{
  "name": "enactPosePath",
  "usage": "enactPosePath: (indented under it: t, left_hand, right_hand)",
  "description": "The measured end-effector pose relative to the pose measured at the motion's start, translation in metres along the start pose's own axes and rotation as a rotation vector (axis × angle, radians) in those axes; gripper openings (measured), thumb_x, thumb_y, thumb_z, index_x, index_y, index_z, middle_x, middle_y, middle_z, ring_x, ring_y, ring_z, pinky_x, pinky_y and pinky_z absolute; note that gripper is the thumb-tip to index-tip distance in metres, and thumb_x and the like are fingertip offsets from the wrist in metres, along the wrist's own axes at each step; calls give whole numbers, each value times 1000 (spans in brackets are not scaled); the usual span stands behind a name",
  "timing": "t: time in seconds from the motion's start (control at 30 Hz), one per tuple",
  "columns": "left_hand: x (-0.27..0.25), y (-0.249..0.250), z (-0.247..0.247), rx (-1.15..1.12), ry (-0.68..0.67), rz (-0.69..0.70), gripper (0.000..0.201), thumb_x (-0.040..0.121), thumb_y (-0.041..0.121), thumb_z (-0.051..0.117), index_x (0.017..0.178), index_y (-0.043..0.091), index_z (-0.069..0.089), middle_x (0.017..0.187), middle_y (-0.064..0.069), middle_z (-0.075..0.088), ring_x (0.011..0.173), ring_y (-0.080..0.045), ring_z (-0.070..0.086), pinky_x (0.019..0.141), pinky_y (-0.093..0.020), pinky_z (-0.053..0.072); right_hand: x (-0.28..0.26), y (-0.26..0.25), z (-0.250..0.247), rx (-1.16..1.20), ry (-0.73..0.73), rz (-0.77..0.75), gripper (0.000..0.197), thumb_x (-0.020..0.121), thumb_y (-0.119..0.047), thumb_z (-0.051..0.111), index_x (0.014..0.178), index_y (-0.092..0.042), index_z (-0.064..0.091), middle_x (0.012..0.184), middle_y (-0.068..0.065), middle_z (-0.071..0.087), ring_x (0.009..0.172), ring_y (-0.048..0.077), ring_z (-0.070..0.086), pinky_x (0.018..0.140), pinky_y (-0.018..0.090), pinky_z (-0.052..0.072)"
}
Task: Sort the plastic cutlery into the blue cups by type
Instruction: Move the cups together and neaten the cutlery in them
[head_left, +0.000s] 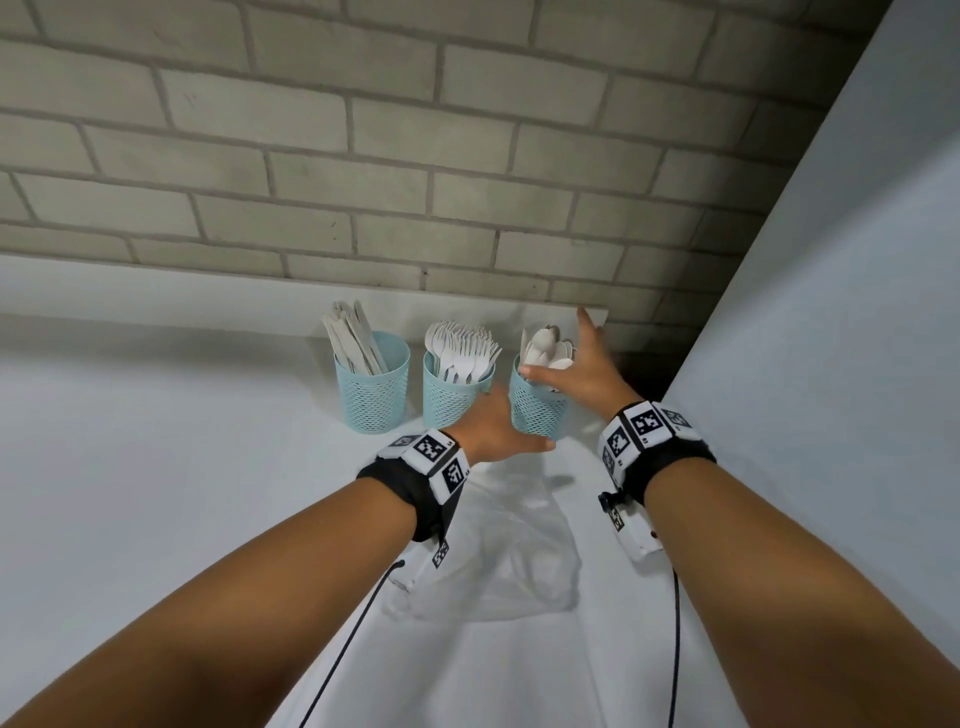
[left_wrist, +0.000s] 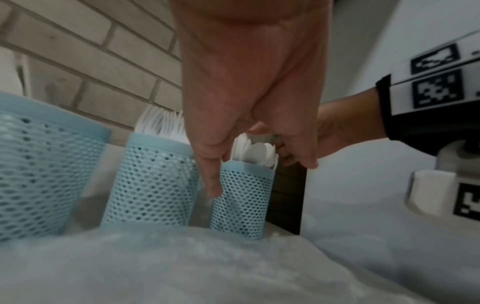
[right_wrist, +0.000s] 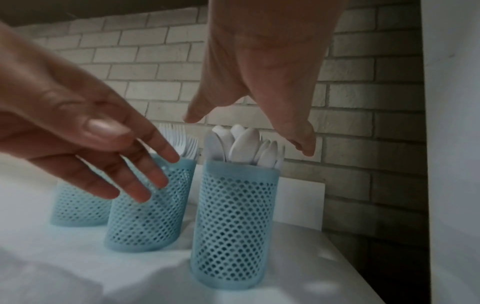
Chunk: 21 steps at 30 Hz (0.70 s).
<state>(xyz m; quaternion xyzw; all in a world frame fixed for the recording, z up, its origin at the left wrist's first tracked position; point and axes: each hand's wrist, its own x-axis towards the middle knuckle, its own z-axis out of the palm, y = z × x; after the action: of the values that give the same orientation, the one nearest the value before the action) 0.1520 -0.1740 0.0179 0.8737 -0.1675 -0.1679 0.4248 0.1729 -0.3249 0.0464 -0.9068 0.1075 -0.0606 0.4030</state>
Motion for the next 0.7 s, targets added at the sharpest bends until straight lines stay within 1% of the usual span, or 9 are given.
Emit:
enactPosePath:
  t: [0.07, 0.1, 0.17, 0.27, 0.37, 0.47, 0.5, 0.6, 0.7]
  left_hand:
    - [28, -19, 20, -75, 42, 8, 119, 43, 82, 69, 140, 24, 31, 137, 5, 45, 126, -15, 44, 106, -40, 40]
    - [47, -31, 32, -105, 63, 14, 123, 36, 87, 66, 138, 27, 33, 135, 3, 48, 125, -16, 47, 103, -41, 43]
    - [51, -30, 35, -101, 60, 12, 116, 41, 77, 71, 138, 27, 32, 136, 2, 47, 126, -18, 46, 104, -41, 43]
    - [28, -11, 24, -104, 50, 18, 110, 57, 53, 79, 143, 15, 22, 142, -3, 39, 132, -21, 39, 108, -42, 38]
    - [35, -12, 23, -179, 65, 14, 113, 52, 54, 80, 142, 15, 23, 140, -2, 41, 131, -20, 39, 107, -39, 38]
    - [47, -15, 24, -274, 107, 28, 106, 59, 40, 85, 141, 13, 23, 139, 0, 42, 130, -18, 40, 107, -36, 37]
    - [52, -19, 26, -302, 120, 50, 106, 59, 38, 85, 141, 16, 22, 139, 1, 42, 130, -17, 40, 108, -35, 37]
    - [62, -27, 34, -371, 158, 112, 100, 60, 30, 86, 139, 21, 25, 136, 4, 45, 126, -13, 43, 103, -27, 38]
    - [69, -28, 43, -447, 209, 136, 100, 56, 33, 87, 136, 24, 27, 133, 5, 47, 122, -13, 47, 103, -31, 42]
  right_hand:
    - [0, 6, 5, -22, -6, 2, 135, 44, -63, 81, 149, -32, 1, 158, 8, 0, 145, 25, 13, 115, 50, 25]
    - [1, 8, 7, -29, -7, -5, 133, 48, -58, 83, 149, -30, 1, 158, 9, 0, 145, 26, 12, 115, 50, 24]
    - [3, 11, 10, -34, 6, -23, 128, 55, -50, 85, 150, -27, 2, 157, 9, 1, 145, 27, 11, 115, 50, 23]
    - [8, 12, 12, -33, 6, -28, 121, 60, -43, 85, 150, -27, 6, 153, 10, 12, 141, 27, 21, 115, 46, 25]
    - [14, 10, 9, -134, -9, -59, 117, 61, -47, 83, 149, -31, 8, 150, 9, 19, 139, 28, 25, 114, 42, 25]
    - [26, 8, 4, -233, -61, -156, 116, 60, -51, 81, 149, -33, 9, 155, 6, 12, 143, 25, 16, 116, 44, 22]
    - [31, 9, 3, -239, -86, -178, 113, 61, -50, 82, 149, -33, 13, 154, 6, 16, 142, 25, 19, 115, 43, 24]
    - [37, 10, 3, -223, -105, -235, 88, 62, -44, 82, 137, -36, 37, 130, 7, 47, 122, 26, 43, 103, 39, 39]
    - [36, 16, 6, -171, -50, -302, 64, 62, -42, 80, 119, -30, 52, 106, 5, 57, 101, 23, 54, 91, 39, 47]
